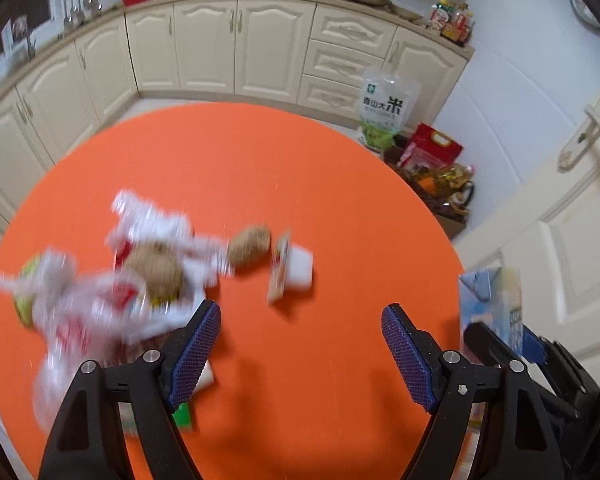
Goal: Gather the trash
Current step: 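Grasp the small white cup with the left gripper while the right holds the carton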
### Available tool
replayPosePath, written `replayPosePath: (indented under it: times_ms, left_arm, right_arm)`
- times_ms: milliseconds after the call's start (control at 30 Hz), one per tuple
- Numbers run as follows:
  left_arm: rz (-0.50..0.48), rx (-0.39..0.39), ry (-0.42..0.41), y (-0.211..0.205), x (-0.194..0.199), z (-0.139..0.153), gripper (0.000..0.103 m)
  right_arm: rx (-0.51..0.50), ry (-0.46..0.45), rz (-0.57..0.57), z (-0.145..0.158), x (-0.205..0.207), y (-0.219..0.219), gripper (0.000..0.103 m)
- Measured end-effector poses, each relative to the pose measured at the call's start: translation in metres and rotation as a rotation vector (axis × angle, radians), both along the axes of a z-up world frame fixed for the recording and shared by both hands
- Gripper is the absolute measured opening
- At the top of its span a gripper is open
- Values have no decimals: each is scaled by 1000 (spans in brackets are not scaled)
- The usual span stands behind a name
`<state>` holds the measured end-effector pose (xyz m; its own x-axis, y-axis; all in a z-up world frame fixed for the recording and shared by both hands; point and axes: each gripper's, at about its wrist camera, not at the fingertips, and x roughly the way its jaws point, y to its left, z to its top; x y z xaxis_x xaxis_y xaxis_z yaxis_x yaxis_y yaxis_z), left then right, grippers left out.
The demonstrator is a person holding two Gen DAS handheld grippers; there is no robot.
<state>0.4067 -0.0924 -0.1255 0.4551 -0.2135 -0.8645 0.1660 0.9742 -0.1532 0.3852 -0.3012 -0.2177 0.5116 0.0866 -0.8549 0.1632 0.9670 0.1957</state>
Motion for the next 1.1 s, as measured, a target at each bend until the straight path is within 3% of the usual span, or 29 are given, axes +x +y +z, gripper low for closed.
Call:
replayPosePath:
  times_ms: [133, 233, 467, 500, 533, 567, 633, 800, 1100]
  left_arm:
    - [-31, 17, 75, -22, 27, -20, 57]
    - [-32, 3, 124, -29, 42, -34, 53]
    - [-27, 4, 79, -33, 59, -36, 42]
    - [-22, 4, 78, -31, 61, -38, 39]
    - [-17, 6, 69, -32, 65, -40, 24]
    - [-12, 2, 56, -32, 68, -41, 22]
    - [-3, -24, 61, -28, 63, -45, 22]
    - [-3, 2, 47, -26, 47, -44, 19]
    - [-16, 2, 22, -11, 13, -24, 18]
  right_arm:
    - [42, 23, 3, -16, 20, -11, 47]
    - [59, 33, 5, -22, 30, -15, 47]
    - [62, 42, 27, -27, 42, -11, 47]
    - [67, 44, 34, -28, 43, -9, 47]
    - [69, 45, 37, -28, 44, -8, 47]
    - [67, 46, 38, -29, 44, -7, 47]
    - [65, 49, 37, -30, 44, -7, 47]
    - [70, 59, 16, -27, 42, -8, 47]
    - [74, 54, -8, -12, 24, -5, 47]
